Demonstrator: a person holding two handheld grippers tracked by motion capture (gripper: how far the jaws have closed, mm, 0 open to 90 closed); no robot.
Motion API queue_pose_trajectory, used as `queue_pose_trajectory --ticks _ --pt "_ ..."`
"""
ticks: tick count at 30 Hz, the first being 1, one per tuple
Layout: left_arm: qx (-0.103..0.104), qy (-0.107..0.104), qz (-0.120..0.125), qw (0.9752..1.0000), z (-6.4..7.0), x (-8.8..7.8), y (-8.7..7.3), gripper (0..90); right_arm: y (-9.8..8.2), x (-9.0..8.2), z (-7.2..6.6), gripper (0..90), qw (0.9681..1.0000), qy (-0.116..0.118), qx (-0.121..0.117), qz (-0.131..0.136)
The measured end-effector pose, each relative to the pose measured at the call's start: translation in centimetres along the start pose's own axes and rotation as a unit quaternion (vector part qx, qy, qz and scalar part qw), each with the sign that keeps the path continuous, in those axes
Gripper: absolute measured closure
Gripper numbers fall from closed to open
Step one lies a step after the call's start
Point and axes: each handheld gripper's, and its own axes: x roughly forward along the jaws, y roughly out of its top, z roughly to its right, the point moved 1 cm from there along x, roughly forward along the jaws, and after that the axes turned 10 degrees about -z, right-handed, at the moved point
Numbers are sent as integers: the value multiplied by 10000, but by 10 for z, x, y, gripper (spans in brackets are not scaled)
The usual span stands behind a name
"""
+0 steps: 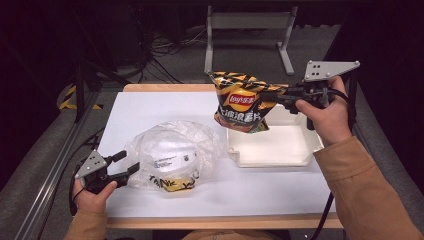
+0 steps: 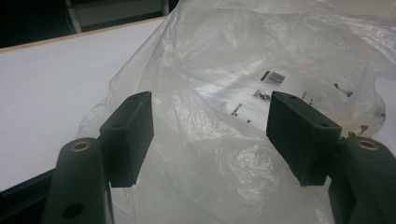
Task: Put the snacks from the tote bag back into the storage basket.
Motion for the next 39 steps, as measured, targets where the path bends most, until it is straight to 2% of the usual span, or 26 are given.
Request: queue_pose_trajectory --ticks 7,11,16,25,28,39 --pt "-10 -8 26 10000 0 -1 1 325 -9 -7 11 900 9999 -34 39 -94" --pt "42 -66 135 9999 4 -5 7 321 -14 -10 19 900 9999 59 31 -153" --pt "111 -67 120 9998 7 -5 8 321 -20 -10 27 900 9998 83 83 -185" --pt "42 -54 79 9999 7 -4 7 323 -38 -8 39 900 9991 19 245 -336" --pt "124 -62 75 9999 11 -7 8 319 -45 -7 43 900 9988 12 305 -375" --pt "64 56 35 10000 13 -11 4 295 -71 8 50 900 9976 42 464 -516"
